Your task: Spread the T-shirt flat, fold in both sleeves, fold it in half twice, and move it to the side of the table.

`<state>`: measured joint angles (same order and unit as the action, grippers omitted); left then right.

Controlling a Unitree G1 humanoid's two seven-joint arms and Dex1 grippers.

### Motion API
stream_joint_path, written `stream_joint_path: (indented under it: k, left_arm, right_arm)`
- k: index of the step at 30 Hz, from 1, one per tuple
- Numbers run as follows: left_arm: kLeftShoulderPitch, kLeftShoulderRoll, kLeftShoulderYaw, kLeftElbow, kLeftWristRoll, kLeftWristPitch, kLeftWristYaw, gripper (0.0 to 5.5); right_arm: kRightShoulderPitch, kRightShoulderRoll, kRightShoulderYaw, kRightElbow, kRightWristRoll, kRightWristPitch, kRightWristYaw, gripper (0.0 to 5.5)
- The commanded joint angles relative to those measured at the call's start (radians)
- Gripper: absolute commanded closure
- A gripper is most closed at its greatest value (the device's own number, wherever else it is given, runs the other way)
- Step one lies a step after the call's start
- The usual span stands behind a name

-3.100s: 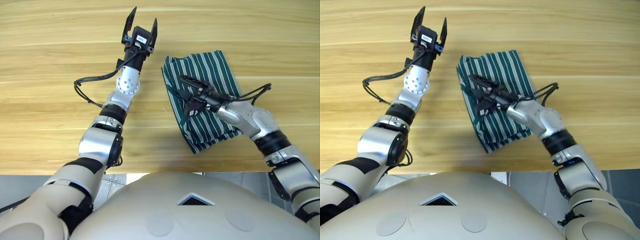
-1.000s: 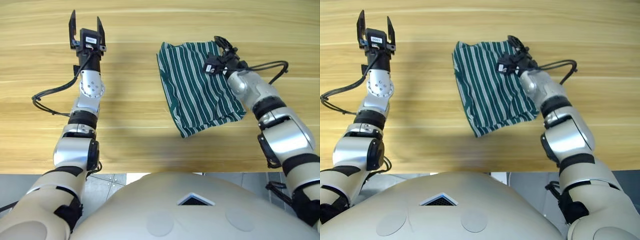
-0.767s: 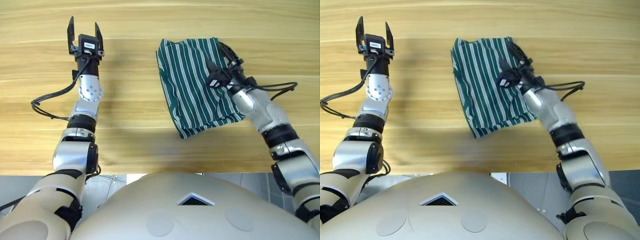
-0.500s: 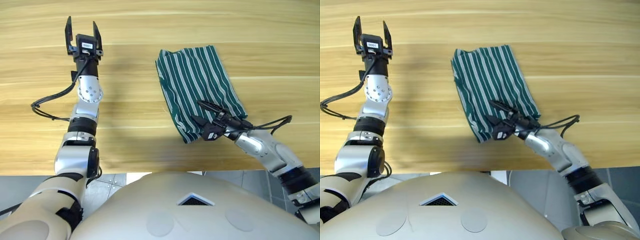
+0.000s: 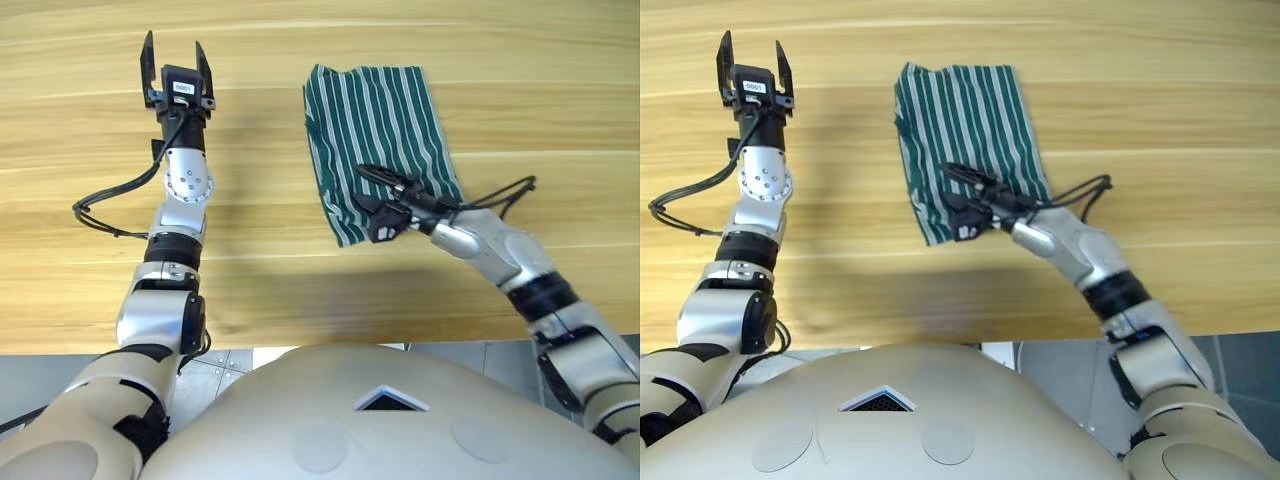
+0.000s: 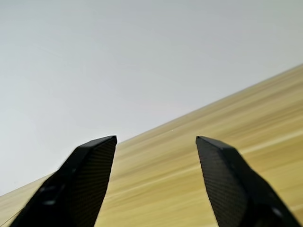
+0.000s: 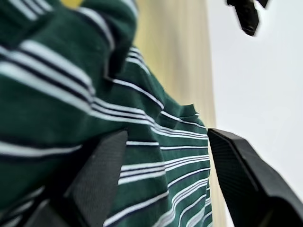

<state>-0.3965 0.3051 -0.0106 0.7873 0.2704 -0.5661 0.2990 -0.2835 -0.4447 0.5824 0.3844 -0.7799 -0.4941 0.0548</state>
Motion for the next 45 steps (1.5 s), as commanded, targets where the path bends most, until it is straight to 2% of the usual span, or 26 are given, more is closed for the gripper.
stream_joint_path:
  k: [1, 4, 7, 10, 12, 15, 16, 19, 23, 26, 31, 38, 45]
  left_arm:
    - [-0.027, 0.043, 0.011, 0.012, 0.009, -0.013, 0.0, 2.39]
    - [-0.022, 0.063, 0.007, -0.002, 0.019, -0.026, -0.009, 2.39]
    - [0.012, 0.099, 0.005, -0.074, 0.006, -0.089, -0.069, 2.39]
    - [0.109, 0.205, -0.048, -0.2, 0.013, -0.245, -0.223, 2.39]
    - [0.166, 0.284, -0.11, -0.236, 0.063, -0.326, -0.324, 2.39]
    - [0.235, 0.382, -0.172, -0.263, 0.153, -0.345, -0.428, 2.39]
    - [0.268, 0.43, -0.203, -0.276, 0.227, -0.33, -0.463, 2.39]
    - [0.361, 0.533, -0.266, -0.346, 0.377, -0.3, -0.539, 2.39]
    - [0.447, 0.605, -0.315, -0.485, 0.362, -0.308, -0.657, 2.39]
    - [0.443, 0.618, -0.368, -0.529, 0.345, -0.315, -0.738, 2.39]
    - [0.31, 0.514, -0.453, -0.468, 0.359, -0.356, -0.748, 2.39]
    - [0.093, 0.332, -0.518, -0.222, 0.478, -0.379, -0.56, 2.39]
    - [0.02, 0.298, -0.562, -0.136, 0.56, -0.393, -0.417, 2.39]
  right_arm:
    - [-0.035, 0.147, 0.038, 0.145, -0.033, 0.094, -0.06, 2.38]
    - [-0.028, 0.165, 0.033, 0.101, -0.039, 0.112, -0.111, 2.38]
    - [0.049, 0.075, -0.044, -0.132, 0.021, 0.052, -0.111, 2.38]
    - [0.171, -0.045, -0.217, -0.489, 0.333, -0.034, -0.013, 2.38]
    - [0.2, -0.127, -0.362, -0.589, 0.463, -0.042, 0.016, 2.38]
    - [0.224, -0.246, -0.534, -0.533, 0.478, -0.05, 0.039, 2.38]
    - [0.253, -0.333, -0.554, -0.437, 0.349, -0.046, 0.006, 2.38]
    - [0.385, -0.495, -0.518, -0.26, 0.063, -0.027, -0.034, 2.38]
    - [0.583, -0.485, -0.431, -0.352, 0.048, -0.026, 0.08, 2.38]
    - [0.624, -0.454, -0.358, -0.423, 0.048, -0.035, 0.143, 2.38]
    - [0.59, -0.441, -0.29, -0.415, 0.025, -0.04, 0.199, 2.38]
    - [0.479, -0.426, -0.221, -0.299, 0.0, -0.078, 0.195, 2.38]
    - [0.406, -0.407, -0.173, -0.208, -0.023, -0.11, 0.161, 2.38]
